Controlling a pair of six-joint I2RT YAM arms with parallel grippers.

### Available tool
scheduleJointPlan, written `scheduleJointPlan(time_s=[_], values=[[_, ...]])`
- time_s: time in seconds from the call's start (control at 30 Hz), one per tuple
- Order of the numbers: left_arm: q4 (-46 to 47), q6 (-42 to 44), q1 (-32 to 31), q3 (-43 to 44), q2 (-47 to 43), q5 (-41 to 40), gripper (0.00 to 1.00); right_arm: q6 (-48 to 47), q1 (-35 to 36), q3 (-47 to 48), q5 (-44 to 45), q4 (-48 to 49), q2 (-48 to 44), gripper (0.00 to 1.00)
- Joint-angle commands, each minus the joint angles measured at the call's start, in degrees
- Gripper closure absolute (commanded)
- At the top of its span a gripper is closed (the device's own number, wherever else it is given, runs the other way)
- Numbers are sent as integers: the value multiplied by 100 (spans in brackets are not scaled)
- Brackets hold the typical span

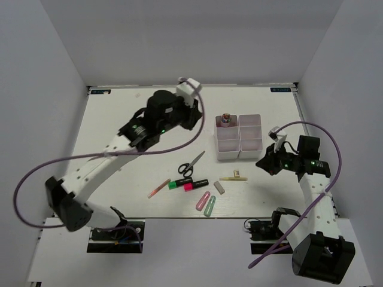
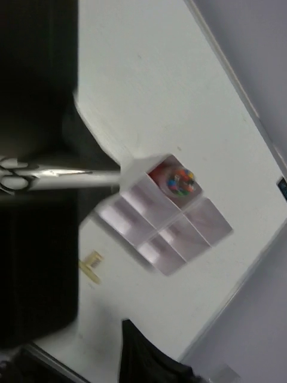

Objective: Sort the stationery into containers
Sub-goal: Place the stationery in the storage box, then pick up the scissors from the center of the board.

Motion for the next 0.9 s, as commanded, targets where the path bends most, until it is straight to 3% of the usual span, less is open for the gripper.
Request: scheduleJointPlan(time_s=[0.0, 0.03, 0.07, 0.17, 0.27, 0.3, 0.37, 0.4, 0.5, 0.77, 0.87], values=[[-2870, -724, 234, -577, -452, -530, 53, -1600, 119, 346, -2209, -1175, 102, 100], [-3082, -847, 391, -719, -532, -443, 31, -2195, 137, 365, -2381, -1346, 190, 95], [-3414, -892, 576, -1103, -672, -216, 19, -2557, 172, 408, -2505, -1470, 243, 58], [-3235, -1112, 1033, -2017, -955, 74, 10, -2798, 391, 655, -2778, -1709, 550, 43], [-2734, -1174, 1271, -2538, -973, 278, 24, -2219, 506, 717, -2700, -1219, 665, 46], [-2663, -1104, 1289, -2540, -912, 244, 40, -1896, 532, 647, -2621, -1103, 561, 46], [-2688, -937, 1272, -2278, -490, 313, 51, -1666, 576, 332, -2472, -570, 350, 46], [-2767, -919, 1246, -2128, -254, 357, 63, -1464, 568, 243, -2393, -505, 227, 46], [-2855, -866, 1114, -1837, 238, 297, 65, -1497, 568, 154, -2261, -591, 199, 46], [-2820, -1182, 1061, -1353, 890, 278, 55, -1603, 541, 93, -1953, -592, 147, 46], [-2750, -1340, 1052, -1353, 917, 462, 59, -1577, 515, 101, -1821, -557, 147, 46]])
